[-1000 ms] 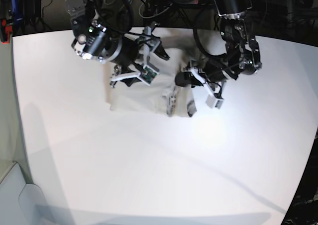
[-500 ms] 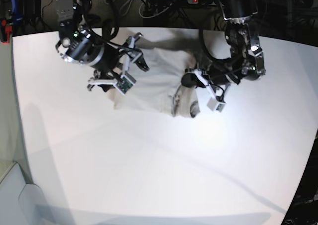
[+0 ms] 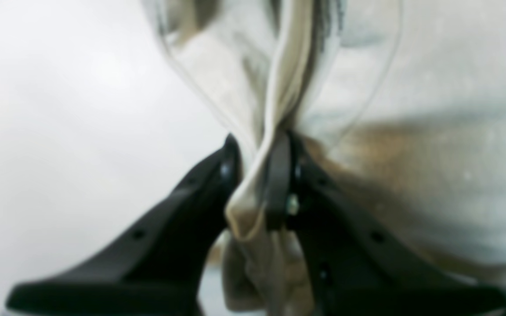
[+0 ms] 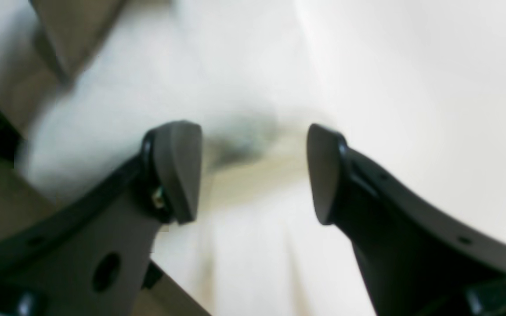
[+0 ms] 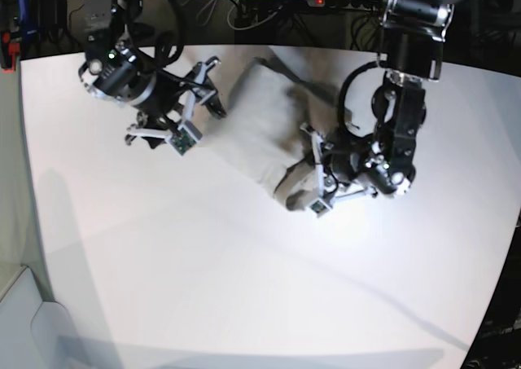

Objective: Layout the t-shirt on the table in an organized manner, then fold the t-shirt properly
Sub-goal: 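Drag the bundle with the left gripper toward the right gripper, flattening it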

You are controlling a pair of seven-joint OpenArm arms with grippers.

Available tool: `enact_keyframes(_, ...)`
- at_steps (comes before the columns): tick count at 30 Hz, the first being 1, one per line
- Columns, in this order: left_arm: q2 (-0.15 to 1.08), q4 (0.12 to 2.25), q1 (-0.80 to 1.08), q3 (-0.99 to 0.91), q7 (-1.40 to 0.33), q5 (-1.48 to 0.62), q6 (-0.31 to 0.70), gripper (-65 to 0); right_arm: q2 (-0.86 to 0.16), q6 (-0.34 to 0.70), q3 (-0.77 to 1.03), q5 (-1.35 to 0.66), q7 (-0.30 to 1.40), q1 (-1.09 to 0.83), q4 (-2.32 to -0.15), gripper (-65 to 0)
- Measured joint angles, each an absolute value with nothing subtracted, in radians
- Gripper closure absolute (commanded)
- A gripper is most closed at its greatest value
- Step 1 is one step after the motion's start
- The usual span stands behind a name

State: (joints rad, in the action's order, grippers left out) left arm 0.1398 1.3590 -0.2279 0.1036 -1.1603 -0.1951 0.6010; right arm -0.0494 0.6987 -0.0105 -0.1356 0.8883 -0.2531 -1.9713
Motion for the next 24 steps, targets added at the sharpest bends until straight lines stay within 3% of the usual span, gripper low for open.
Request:
enact_keyframes(10,0.134,1.353,-0.284,0.378,-0.882,-0.019,0.595,-0.2,-0.049,0.699,0.092,-0.131,0.889,-0.292,-1.972,-38.1)
enact_keyframes(15,0.1,1.341,-0.375,0.505,-0.809,-0.025,0.603,-0.2,-0.047,0.698,0.136,-0.136,0.885,-0.3,-1.972,-38.1)
enact_keyframes(24,0.048,1.116,-0.549,0.785,-0.799,-0.003,0.602,-0.2,-0.048,0.699,0.229,-0.136,0.887,-0.313,-1.972,-38.1)
